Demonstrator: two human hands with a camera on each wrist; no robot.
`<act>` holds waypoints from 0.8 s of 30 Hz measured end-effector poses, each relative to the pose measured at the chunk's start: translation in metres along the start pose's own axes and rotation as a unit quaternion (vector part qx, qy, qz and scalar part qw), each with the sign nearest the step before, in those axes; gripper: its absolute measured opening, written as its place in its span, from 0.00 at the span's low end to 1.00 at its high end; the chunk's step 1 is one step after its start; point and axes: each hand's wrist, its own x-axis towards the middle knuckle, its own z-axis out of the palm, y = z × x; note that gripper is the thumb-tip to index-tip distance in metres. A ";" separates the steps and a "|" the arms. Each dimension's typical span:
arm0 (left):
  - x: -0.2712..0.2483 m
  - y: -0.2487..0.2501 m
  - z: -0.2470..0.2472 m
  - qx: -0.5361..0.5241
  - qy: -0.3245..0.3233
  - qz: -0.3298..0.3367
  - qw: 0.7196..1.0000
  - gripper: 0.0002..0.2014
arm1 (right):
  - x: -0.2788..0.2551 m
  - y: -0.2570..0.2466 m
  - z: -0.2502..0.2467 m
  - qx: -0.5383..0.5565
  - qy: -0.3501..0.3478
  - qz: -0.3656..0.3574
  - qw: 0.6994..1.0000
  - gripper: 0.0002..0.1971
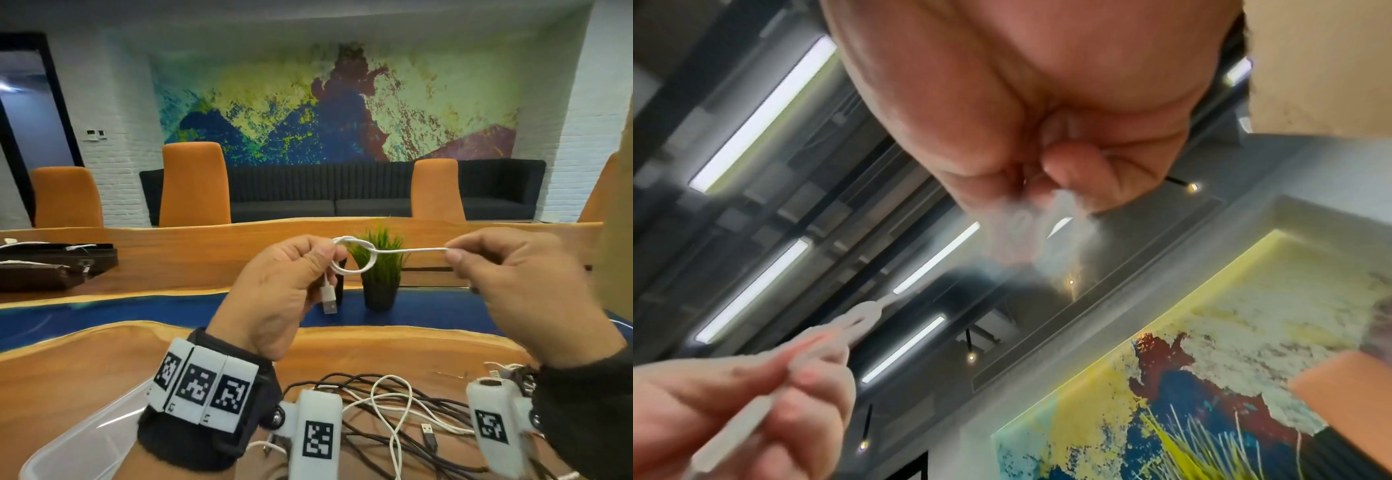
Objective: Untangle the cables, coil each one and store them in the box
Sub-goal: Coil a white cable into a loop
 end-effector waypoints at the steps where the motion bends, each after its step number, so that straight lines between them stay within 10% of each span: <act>1: -0.001 -0.001 0.002 -0.017 -0.020 -0.008 1.000 0.11 | 0.000 0.000 0.003 -0.023 0.023 -0.011 0.999 0.05; 5: -0.003 -0.007 0.012 -0.064 -0.053 -0.023 0.996 0.09 | -0.002 -0.003 0.021 0.138 0.016 0.046 0.989 0.06; 10: -0.001 -0.011 0.017 -0.032 -0.043 -0.005 0.999 0.09 | -0.007 -0.019 0.028 0.551 -0.101 0.218 0.799 0.09; 18: -0.002 -0.014 0.025 -0.021 -0.008 0.053 0.998 0.11 | -0.017 -0.017 0.028 0.609 -0.367 0.186 0.678 0.15; 24: 0.001 -0.018 0.022 -0.076 0.046 0.079 0.993 0.10 | -0.014 -0.020 0.027 0.545 -0.306 0.209 0.752 0.16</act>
